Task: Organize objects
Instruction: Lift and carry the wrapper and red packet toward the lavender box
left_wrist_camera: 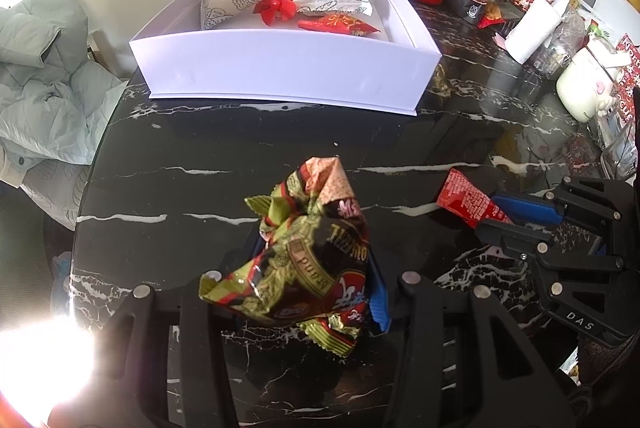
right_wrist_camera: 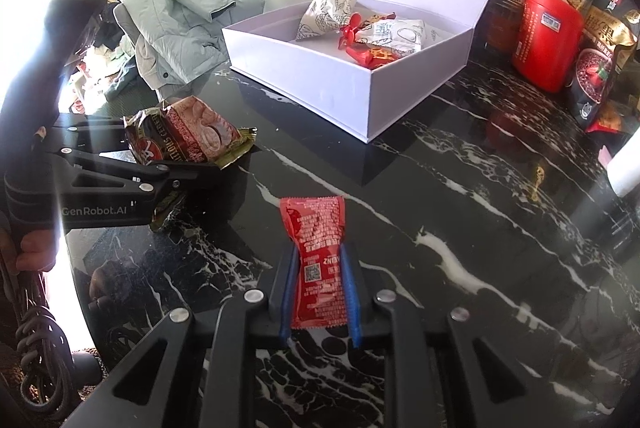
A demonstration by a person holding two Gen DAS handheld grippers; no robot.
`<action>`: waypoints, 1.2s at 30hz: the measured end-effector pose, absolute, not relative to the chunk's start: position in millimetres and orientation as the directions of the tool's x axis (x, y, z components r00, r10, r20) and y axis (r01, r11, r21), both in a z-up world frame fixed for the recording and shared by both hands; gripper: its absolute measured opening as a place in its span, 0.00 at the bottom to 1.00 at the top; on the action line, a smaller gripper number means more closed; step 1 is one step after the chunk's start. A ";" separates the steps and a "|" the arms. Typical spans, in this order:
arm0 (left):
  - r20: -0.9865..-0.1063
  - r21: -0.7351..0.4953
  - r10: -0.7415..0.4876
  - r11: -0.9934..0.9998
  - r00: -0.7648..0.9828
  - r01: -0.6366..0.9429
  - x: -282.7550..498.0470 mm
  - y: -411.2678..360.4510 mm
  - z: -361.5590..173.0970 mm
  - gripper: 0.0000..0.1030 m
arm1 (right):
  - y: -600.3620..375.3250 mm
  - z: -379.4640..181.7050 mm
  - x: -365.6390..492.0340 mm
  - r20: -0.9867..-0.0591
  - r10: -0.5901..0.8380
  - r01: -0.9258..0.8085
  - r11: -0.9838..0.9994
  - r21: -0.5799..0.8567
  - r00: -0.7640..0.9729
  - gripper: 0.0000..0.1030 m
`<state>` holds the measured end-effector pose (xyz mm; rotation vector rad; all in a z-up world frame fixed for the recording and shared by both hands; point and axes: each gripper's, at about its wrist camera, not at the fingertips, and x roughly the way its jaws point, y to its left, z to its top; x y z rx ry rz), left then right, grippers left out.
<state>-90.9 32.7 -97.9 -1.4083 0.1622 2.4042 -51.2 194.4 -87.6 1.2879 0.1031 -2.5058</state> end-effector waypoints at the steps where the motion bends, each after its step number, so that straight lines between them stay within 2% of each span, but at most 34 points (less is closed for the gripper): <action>1: -0.863 -0.086 0.245 -0.933 -0.441 -0.351 -91.2 32.2 -97.6 0.42 | 194.8 -86.9 -50.9 -0.801 -0.254 0.315 -0.945 0.087 -0.543 0.20; 19: -0.836 -0.112 0.284 -0.926 -0.470 -0.361 -89.1 34.5 -72.2 0.39 | 198.9 -59.5 -44.8 -0.766 -0.270 0.315 -0.944 0.093 -0.583 0.20; 36: -0.790 -0.077 0.300 -0.914 -0.535 -0.399 -90.8 45.3 -26.3 0.39 | 200.4 -14.0 -40.7 -0.714 -0.261 0.335 -0.941 0.040 -0.649 0.20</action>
